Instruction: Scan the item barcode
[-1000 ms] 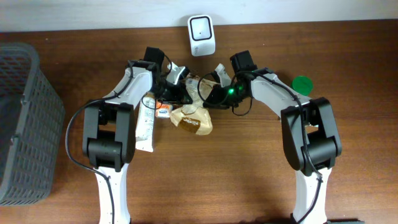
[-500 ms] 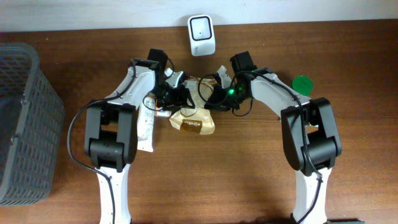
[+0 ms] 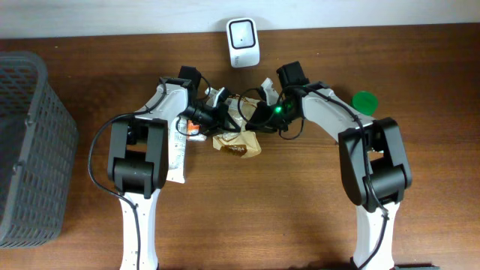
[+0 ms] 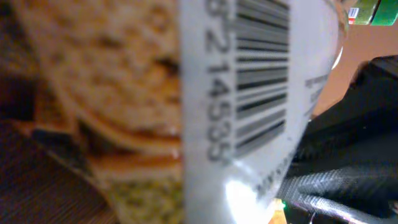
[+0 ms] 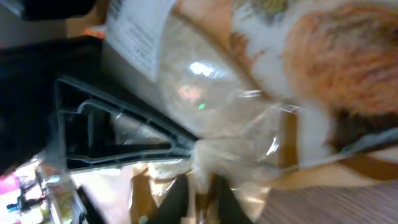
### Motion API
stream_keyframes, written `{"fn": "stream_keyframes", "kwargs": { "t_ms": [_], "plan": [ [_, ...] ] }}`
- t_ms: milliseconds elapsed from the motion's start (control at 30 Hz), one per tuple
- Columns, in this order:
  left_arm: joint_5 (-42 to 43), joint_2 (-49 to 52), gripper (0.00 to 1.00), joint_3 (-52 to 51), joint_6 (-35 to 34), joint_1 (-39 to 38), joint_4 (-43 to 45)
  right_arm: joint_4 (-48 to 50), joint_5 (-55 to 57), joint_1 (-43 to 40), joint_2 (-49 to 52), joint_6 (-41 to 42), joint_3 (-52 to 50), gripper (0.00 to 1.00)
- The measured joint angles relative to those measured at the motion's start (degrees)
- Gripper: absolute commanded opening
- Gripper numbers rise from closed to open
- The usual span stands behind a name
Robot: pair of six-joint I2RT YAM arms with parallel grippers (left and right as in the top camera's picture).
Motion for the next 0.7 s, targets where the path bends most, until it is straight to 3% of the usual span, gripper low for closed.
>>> {"fn": "stream_keyframes", "kwargs": {
  "t_ms": [33, 167, 267, 467, 667, 700],
  "plan": [
    [0.00, 0.02, 0.00, 0.02, 0.00, 0.20, -0.09, -0.46, -2.80, -1.14, -0.15, -1.46, 0.02, 0.46],
    [-6.38, -0.55, 0.00, 2.56, 0.02, 1.44, -6.05, -6.19, -7.08, -8.52, -5.68, -7.23, 0.02, 0.55],
    [-21.62, -4.83, 0.00, 7.26, 0.02, 2.29, -9.73, -9.62, -6.99, -14.45, -11.74, -9.64, 0.57, 0.61],
    [-52.70, -15.39, 0.00, 12.98, 0.09, 0.24, -9.03, -11.58, 2.80, -11.06, -11.28, -9.70, 0.68, 0.73],
    [-78.44, -16.50, 0.00, 13.18, 6.84, -8.81, 1.22, -11.61, 13.11, -8.28, -11.26, -4.96, 0.68, 0.75],
    [-82.40, -16.50, 0.00, 13.16, 8.52, -10.19, 4.13, -11.61, 14.38, -8.28, -11.26, -4.04, 0.68, 0.84]
  ]
}}
